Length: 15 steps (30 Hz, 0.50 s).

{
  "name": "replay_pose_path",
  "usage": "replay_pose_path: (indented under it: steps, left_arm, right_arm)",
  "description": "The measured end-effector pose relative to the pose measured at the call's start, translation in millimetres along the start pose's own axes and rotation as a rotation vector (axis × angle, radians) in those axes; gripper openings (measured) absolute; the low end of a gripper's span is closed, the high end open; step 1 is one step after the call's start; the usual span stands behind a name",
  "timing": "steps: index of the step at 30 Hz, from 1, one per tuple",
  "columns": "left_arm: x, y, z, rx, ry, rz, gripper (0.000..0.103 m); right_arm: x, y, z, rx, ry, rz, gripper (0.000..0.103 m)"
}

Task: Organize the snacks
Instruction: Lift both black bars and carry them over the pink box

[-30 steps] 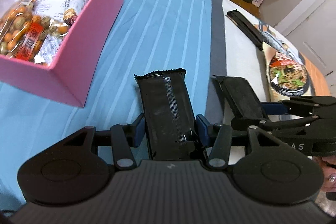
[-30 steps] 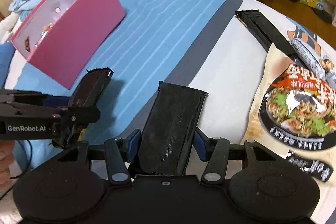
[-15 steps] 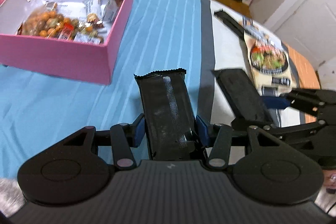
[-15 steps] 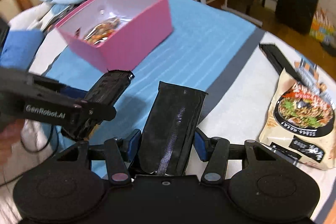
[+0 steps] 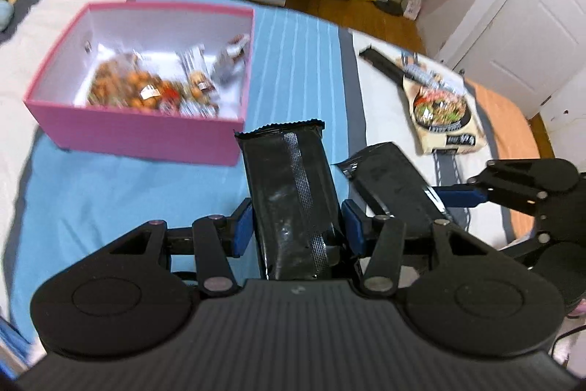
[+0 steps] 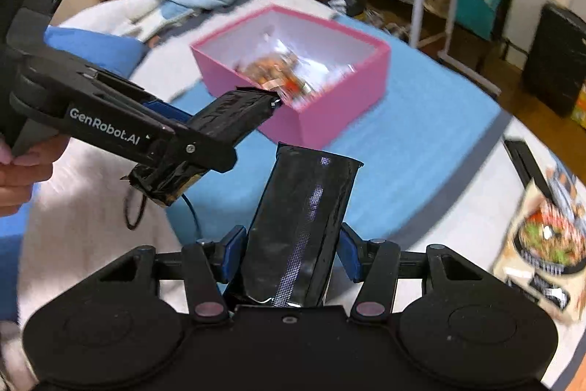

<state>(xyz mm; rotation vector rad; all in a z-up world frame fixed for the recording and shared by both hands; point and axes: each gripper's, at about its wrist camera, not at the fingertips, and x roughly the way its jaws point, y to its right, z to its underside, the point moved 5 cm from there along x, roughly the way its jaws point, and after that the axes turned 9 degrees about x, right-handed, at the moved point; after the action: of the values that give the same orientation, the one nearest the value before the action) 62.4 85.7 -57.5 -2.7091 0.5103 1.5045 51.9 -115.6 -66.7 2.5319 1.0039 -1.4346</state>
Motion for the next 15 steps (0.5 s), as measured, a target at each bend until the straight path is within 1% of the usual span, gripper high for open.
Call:
replay_pose_path:
  steps: [2, 4, 8, 13, 15]
  left_arm:
    - [-15.5, -7.5, -9.7, 0.007, 0.016, 0.010, 0.050]
    - [-28.3, -18.8, -19.9, 0.008, 0.016, 0.008, 0.050]
    - [-49.2, -49.2, -39.7, 0.013, 0.031, -0.052, 0.050]
    - [-53.4, -92.3, -60.7, 0.016, 0.052, -0.086, 0.050]
    - [-49.9, -112.7, -67.7, -0.007, 0.072, -0.104, 0.050]
  right_arm:
    - [-3.3, -10.0, -14.1, -0.011, 0.013, -0.022, 0.059]
    - [-3.8, -19.2, -27.2, -0.017, 0.021, -0.042, 0.059]
    - [6.7, -34.5, -55.3, -0.045, 0.043, -0.045, 0.059]
    - [27.7, -44.8, -90.5, -0.044, 0.061, -0.071, 0.059]
    - [40.5, -45.5, -107.6, -0.051, 0.076, -0.084, 0.059]
